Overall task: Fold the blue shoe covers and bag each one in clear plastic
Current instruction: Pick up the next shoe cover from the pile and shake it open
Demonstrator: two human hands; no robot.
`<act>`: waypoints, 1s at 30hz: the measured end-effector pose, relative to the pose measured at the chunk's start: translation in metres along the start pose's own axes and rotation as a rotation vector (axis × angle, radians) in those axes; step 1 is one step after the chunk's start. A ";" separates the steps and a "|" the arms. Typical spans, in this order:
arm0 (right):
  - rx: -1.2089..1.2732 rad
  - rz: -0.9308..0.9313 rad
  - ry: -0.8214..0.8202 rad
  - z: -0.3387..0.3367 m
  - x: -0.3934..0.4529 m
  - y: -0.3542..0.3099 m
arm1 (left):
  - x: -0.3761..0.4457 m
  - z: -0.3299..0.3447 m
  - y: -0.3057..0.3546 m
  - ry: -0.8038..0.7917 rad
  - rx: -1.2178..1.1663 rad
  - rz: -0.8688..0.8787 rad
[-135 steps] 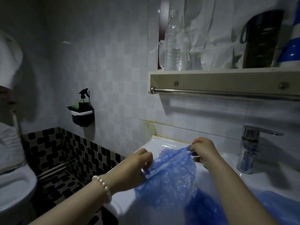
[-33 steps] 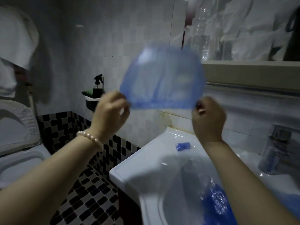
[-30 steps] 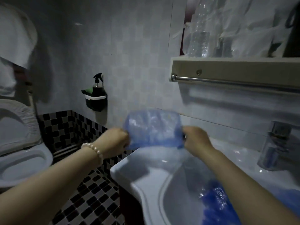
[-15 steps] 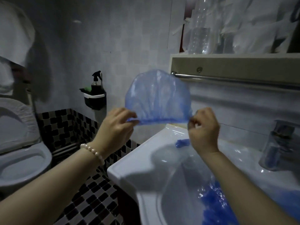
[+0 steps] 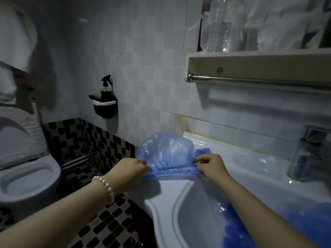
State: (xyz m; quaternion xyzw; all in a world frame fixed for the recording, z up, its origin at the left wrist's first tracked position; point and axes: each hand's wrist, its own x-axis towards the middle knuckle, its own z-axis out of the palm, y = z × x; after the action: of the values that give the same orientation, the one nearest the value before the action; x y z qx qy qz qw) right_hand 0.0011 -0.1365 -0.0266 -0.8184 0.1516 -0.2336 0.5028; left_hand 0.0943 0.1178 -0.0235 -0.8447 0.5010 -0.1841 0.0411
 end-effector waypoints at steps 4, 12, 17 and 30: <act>0.127 -0.079 0.064 0.000 -0.008 -0.001 | 0.000 -0.001 0.004 -0.032 0.021 -0.010; -0.495 -0.370 -0.058 -0.005 -0.010 0.001 | 0.000 -0.008 0.008 -0.021 0.066 0.053; -0.825 -0.499 -0.018 -0.007 -0.013 0.015 | -0.001 -0.002 0.005 -0.001 0.131 0.104; -0.980 -0.721 -0.032 0.004 -0.013 0.032 | -0.002 -0.009 0.017 -0.090 -0.216 0.011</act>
State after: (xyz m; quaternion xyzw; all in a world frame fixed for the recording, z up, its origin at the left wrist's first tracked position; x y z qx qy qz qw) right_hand -0.0082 -0.1413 -0.0603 -0.9577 -0.0531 -0.2798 -0.0411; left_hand 0.0765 0.1121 -0.0197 -0.8488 0.5202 -0.0907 -0.0265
